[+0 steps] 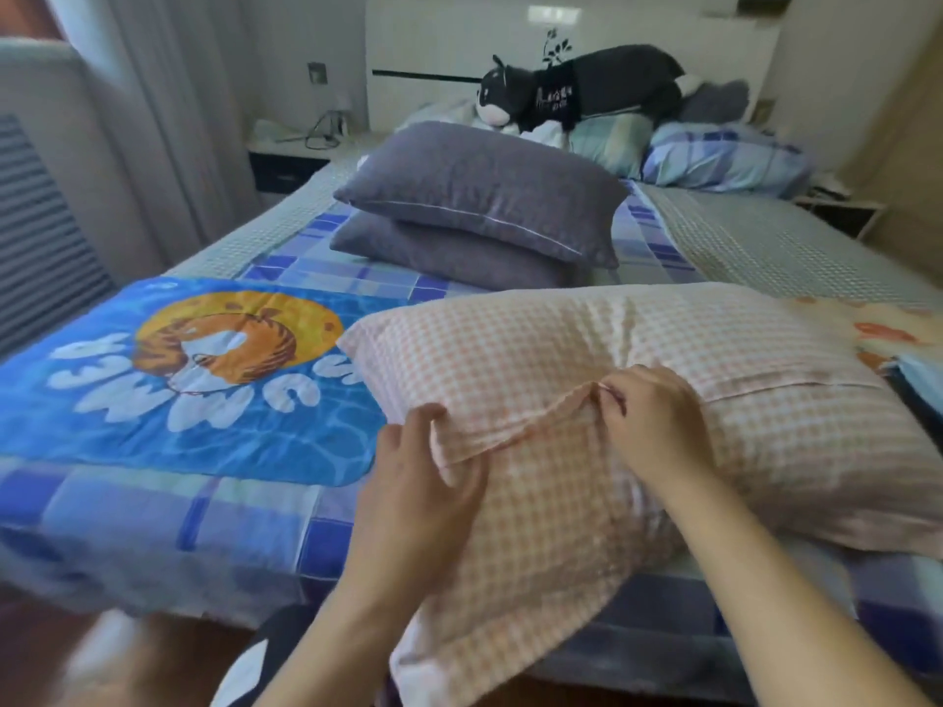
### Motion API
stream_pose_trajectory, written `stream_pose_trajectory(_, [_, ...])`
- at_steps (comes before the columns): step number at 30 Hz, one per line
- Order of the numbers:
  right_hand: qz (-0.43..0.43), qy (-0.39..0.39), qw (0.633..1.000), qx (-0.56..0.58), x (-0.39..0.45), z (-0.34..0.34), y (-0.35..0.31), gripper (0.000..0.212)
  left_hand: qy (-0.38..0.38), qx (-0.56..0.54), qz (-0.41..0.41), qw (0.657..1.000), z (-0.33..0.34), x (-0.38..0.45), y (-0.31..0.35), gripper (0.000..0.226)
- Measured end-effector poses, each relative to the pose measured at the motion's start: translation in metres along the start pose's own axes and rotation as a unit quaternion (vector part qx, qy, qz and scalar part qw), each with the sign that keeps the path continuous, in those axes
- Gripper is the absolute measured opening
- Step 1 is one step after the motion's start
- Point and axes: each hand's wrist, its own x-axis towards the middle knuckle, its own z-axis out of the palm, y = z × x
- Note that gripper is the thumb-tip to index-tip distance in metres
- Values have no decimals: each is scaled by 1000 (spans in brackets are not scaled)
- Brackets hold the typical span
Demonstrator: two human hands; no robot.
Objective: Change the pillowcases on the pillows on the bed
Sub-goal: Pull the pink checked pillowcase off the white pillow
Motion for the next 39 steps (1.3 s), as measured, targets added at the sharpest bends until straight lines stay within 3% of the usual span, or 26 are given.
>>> stream_pose_trajectory(5, [-46, 1, 997, 61, 3, 10, -28, 22, 43, 170, 1, 985, -12, 22, -50, 6])
stream_pose_trajectory(7, [-19, 17, 996, 87, 10, 9, -39, 24, 87, 211, 8, 973, -21, 30, -57, 17])
stream_pose_trajectory(12, [28, 12, 996, 83, 4, 11, -48, 13, 64, 62, -156, 984, -34, 38, -56, 25])
stream_pose_trajectory(15, [20, 21, 996, 79, 0, 9, -38, 11, 14, 35, -185, 982, -36, 36, -65, 25])
stream_pose_trajectory(18, [8, 7, 997, 74, -4, 6, -20, 10, -78, -97, -194, 973, -43, 36, -56, 18])
stream_pose_trajectory(20, [22, -16, 998, 62, -6, 10, -14, 15, -108, -69, -152, 980, -46, 41, -50, 13])
stream_pose_trajectory(23, [4, -30, 999, 24, -9, 22, -19, 23, -65, 55, -52, 995, -37, 40, -50, 9])
stream_pose_trajectory(26, [-14, -24, 999, -33, -17, 38, -29, 28, -14, 235, 37, 971, -18, 33, -66, 7])
stream_pose_trajectory(28, [-14, -19, 998, -61, -20, 46, -34, 31, 32, 260, 55, 964, -11, 33, -82, 15])
stream_pose_trajectory(30, [-13, -20, 997, -72, -19, 52, -36, 34, 70, 170, 18, 983, -15, 41, -90, 16])
stream_pose_trajectory(32, [-12, -19, 997, -67, -15, 53, -35, 38, 66, -12, -63, 996, -15, 46, -91, 19])
stream_pose_trajectory(33, [-10, -16, 998, -57, -14, 52, -34, 39, 36, -146, -128, 980, -18, 46, -90, 21])
stream_pose_trajectory(35, [-8, -5, 999, -38, -13, 50, -33, 40, -82, -361, -261, 891, -27, 47, -90, 24])
stream_pose_trajectory(37, [-11, 0, 999, -30, -13, 49, -33, 39, -214, -394, -297, 843, -46, 55, -98, 24])
stream_pose_trajectory(39, [-20, 0, 999, -26, -14, 47, -32, 38, -296, -362, -278, 839, -63, 67, -108, 20])
